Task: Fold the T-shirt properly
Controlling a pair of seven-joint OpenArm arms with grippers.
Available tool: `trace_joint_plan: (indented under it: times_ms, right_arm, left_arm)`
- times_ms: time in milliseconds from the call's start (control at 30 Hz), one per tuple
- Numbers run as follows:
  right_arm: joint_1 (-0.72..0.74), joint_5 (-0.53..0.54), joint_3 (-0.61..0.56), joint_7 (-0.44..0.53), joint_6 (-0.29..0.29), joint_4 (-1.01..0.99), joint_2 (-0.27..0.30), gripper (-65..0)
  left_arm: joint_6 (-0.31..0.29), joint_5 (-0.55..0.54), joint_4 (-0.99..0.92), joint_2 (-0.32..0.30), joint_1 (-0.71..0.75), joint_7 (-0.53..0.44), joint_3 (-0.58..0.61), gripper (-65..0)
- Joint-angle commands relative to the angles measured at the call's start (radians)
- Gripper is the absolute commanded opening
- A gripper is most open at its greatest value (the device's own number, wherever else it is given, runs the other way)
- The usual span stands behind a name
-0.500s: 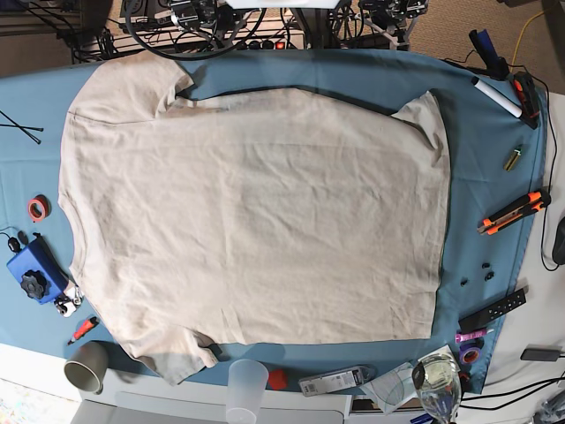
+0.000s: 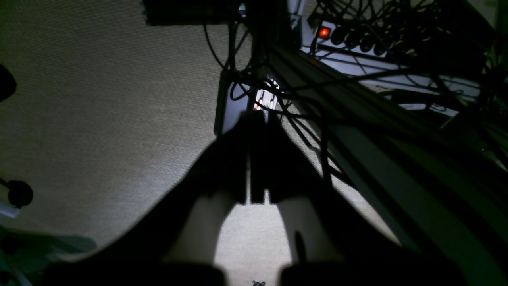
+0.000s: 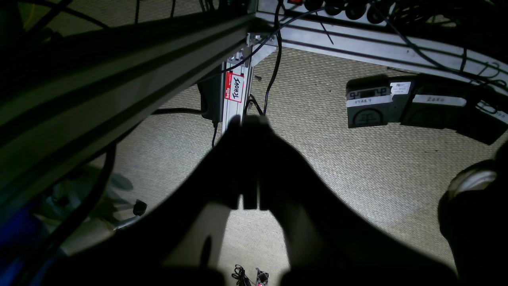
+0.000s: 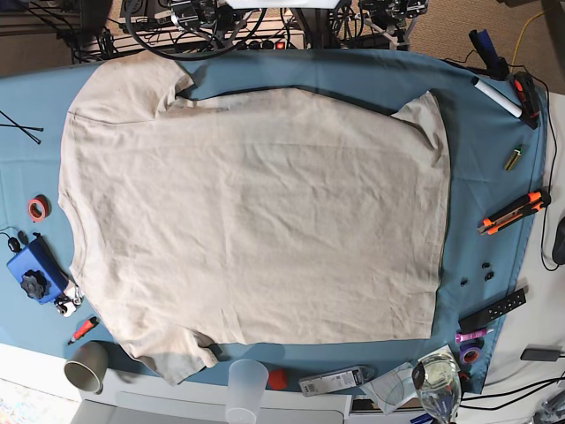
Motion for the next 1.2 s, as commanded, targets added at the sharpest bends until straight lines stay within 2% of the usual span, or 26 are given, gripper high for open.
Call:
trace_joint_plan:
  times_ms: [0, 567, 767, 967, 1167]
  right_arm:
    - [-0.002, 0.007, 0.000, 0.001, 0.012, 0.008, 0.003, -65.0]
    - [-0.002, 0.007, 0.000, -0.002, 0.012, 0.008, 0.003, -65.0]
    - [-0.006, 0.013, 0.000, -0.055, 0.013, 0.009, 0.014, -65.0]
    - [-0.041, 0.092, 0.000, -0.100, 0.013, 0.027, 0.051, -65.0]
    - [-0.163, 0.098, 0.000, -0.128, 0.013, 0.192, 0.100, -65.0]
  left_arm:
    - [-0.007, 0.000, 0.005, -0.002, 0.003, -0.008, -0.001, -65.0]
    - [-0.007, 0.000, 0.005, -0.002, 0.004, -0.007, -0.001, -65.0]
    - [-0.010, 0.000, 0.013, -0.009, 0.027, -0.007, 0.000, -65.0]
    - [-0.076, 0.000, 0.090, -0.042, 0.104, -0.006, 0.000, -65.0]
    - [-0.113, -0.011, 0.230, -0.066, 0.222, -0.005, 0.000, -65.0]
